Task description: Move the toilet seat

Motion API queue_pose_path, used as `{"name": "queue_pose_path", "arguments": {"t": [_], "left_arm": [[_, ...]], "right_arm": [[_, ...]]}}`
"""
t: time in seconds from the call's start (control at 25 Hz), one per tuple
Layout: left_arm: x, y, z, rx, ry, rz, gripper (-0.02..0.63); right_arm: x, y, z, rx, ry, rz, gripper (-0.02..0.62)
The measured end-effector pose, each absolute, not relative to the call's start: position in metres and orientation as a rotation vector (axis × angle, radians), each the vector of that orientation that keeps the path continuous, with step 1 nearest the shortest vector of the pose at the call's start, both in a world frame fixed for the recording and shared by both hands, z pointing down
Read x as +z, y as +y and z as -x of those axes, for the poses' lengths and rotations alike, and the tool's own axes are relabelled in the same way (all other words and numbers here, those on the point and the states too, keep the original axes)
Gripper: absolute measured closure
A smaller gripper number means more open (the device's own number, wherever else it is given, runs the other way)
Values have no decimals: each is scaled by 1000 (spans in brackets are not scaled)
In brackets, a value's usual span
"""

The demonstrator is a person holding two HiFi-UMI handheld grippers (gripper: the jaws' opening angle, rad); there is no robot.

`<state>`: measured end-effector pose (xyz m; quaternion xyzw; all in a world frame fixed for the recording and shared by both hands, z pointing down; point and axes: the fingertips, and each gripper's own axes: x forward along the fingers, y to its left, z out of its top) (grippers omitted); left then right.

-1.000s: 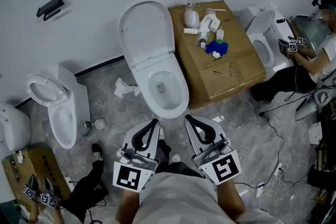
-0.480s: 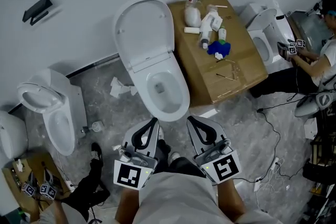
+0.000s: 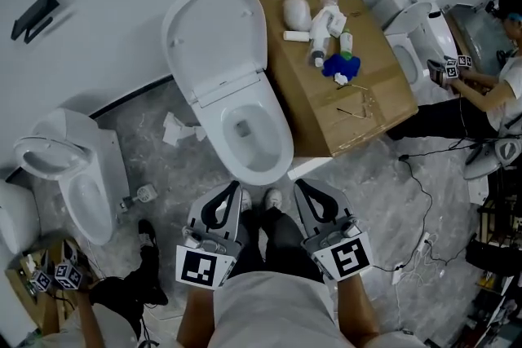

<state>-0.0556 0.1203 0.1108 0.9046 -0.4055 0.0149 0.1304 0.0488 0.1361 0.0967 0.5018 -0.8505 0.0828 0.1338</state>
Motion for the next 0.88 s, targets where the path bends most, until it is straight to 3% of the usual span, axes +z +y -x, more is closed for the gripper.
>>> {"name": "queue_pose_path", "arguments": {"t": [0.88], "left_arm": [[242, 94, 36, 248, -1276, -2483, 596]], "right_arm": [[226, 112, -84, 507, -2402, -1330, 581]]}}
